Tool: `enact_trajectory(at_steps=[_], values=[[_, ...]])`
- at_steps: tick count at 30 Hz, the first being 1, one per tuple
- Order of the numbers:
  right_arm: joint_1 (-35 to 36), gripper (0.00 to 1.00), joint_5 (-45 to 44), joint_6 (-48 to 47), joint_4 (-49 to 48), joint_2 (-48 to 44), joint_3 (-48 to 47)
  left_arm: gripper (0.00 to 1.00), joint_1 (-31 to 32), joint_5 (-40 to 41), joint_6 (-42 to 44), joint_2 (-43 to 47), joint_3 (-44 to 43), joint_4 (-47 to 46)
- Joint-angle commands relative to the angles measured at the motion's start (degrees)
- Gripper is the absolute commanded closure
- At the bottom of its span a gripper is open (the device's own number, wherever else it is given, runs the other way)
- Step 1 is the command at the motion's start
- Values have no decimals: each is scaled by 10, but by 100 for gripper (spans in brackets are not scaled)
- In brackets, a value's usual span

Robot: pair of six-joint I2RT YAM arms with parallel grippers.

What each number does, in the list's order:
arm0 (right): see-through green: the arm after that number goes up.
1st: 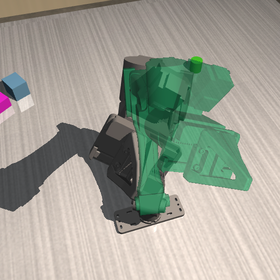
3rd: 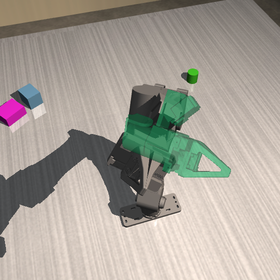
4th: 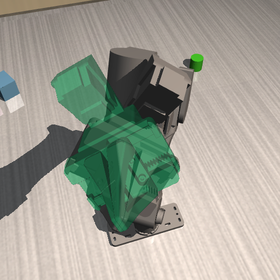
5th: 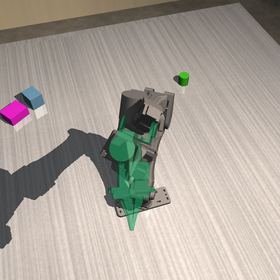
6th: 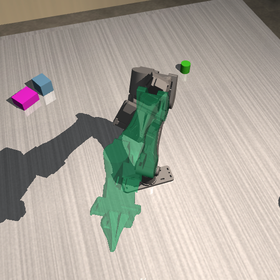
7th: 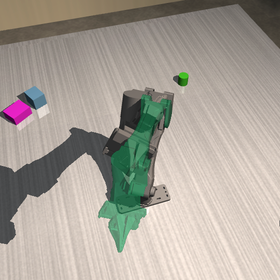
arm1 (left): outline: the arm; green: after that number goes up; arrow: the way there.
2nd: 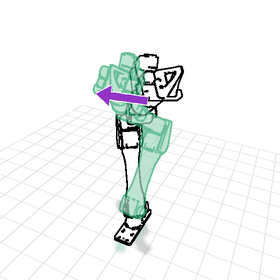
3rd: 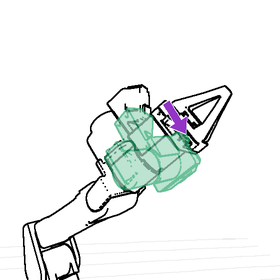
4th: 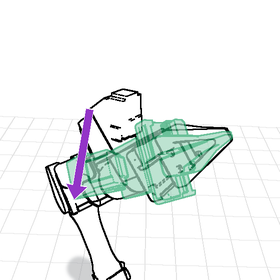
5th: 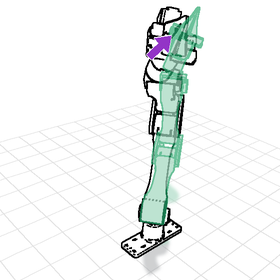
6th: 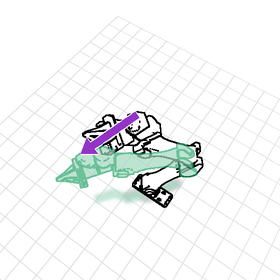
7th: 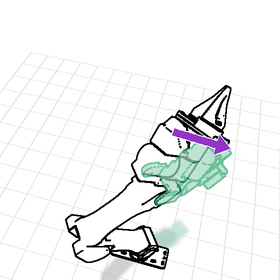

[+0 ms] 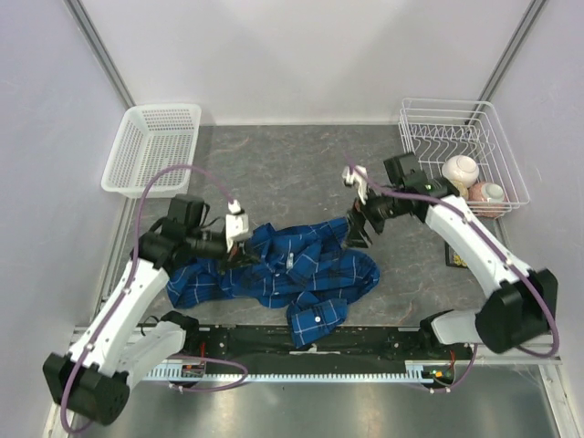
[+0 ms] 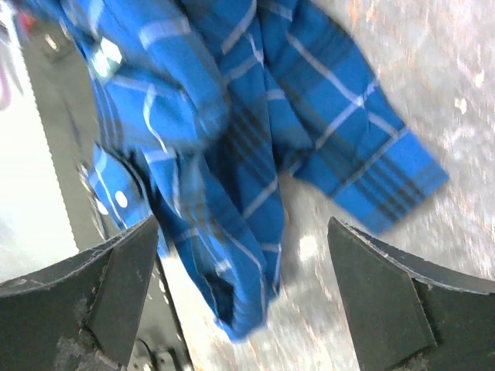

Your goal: Pin the brooch onto the clothing

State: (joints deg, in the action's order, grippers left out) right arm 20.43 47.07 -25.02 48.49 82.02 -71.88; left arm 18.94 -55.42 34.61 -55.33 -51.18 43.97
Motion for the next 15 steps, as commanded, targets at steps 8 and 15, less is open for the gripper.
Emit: enact_trajectory(at_steps=[8, 15], values=[[26, 2, -117, -160, -41, -107, 203, 98, 4, 38, 267, 153, 138, 52], [95, 31, -193, -87, -127, -103, 217, 97, 4, 47, 273, 146, 140, 42]])
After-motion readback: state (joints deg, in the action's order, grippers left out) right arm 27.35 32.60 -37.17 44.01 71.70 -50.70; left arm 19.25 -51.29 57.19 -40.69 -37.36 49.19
